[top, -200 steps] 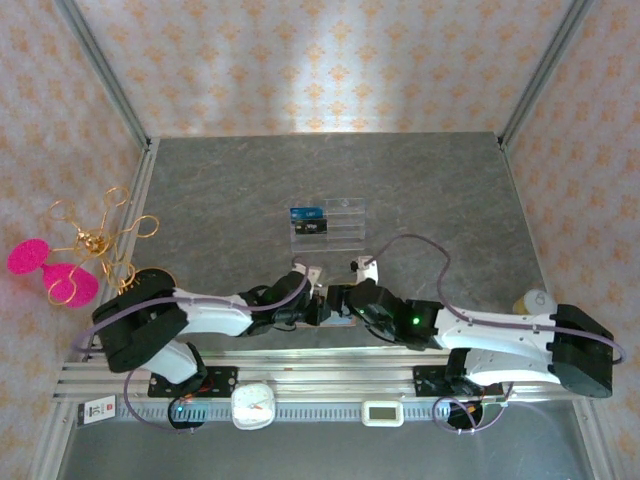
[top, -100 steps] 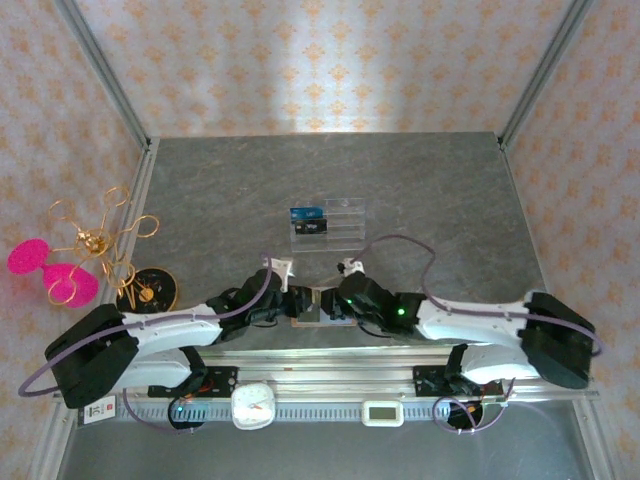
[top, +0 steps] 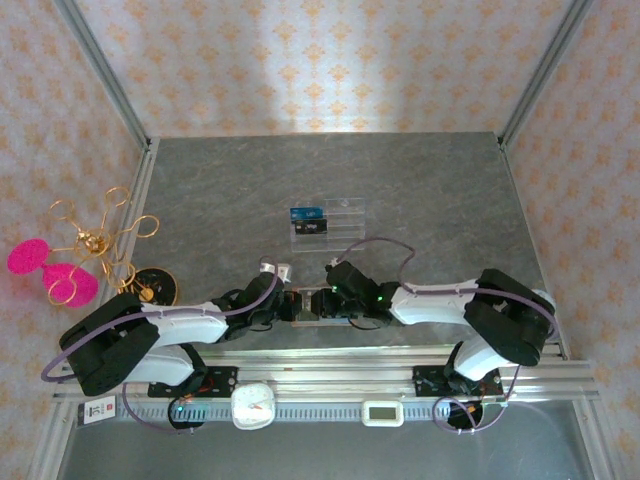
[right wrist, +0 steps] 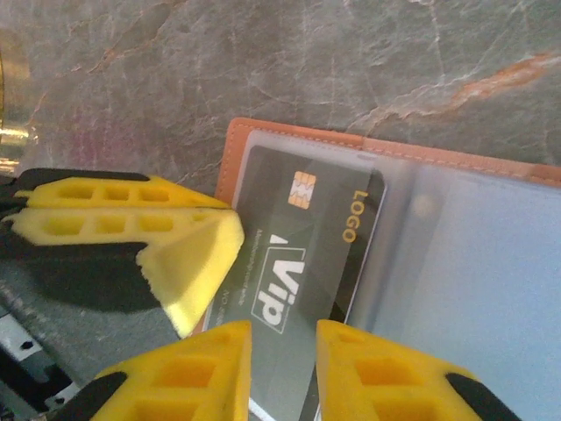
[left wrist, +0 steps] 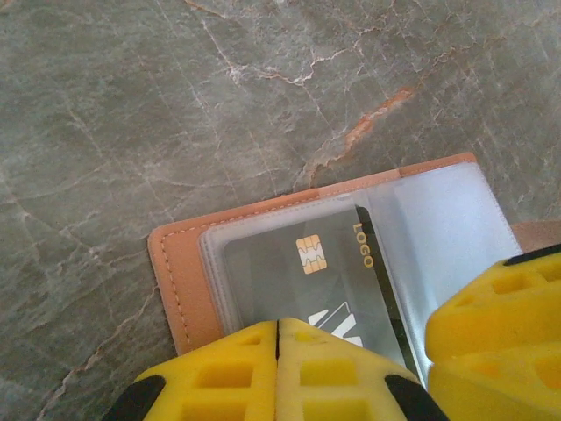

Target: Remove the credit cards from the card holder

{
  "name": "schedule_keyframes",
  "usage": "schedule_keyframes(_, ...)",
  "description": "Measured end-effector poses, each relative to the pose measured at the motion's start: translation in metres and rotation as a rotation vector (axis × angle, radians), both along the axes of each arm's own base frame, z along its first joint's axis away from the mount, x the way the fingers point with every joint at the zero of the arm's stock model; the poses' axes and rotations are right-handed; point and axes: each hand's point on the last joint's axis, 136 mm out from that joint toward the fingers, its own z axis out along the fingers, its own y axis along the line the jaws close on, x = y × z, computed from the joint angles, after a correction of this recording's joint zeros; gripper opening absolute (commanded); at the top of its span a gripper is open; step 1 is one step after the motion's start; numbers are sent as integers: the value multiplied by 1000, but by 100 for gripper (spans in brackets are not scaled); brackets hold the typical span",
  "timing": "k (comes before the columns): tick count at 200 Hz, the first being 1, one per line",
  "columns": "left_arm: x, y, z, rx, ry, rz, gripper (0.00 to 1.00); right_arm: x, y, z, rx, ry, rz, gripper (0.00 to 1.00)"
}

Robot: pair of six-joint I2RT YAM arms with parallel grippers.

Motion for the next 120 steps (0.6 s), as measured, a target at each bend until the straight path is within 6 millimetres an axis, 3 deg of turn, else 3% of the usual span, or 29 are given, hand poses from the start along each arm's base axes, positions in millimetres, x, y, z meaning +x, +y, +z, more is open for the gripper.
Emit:
schedule_keyframes(39,1,0,0,-3,-5,2,3,8,-5,-9,-17,26,-41,23)
schedule_keyframes(90,1,-1,0,-17,-14,0,0,9,-7,-20,-30,62,-61,12)
schedule_keyframes(120,2,-2,-1,-26,-21,2,0,9,-5,-21,-23,78,-65,15)
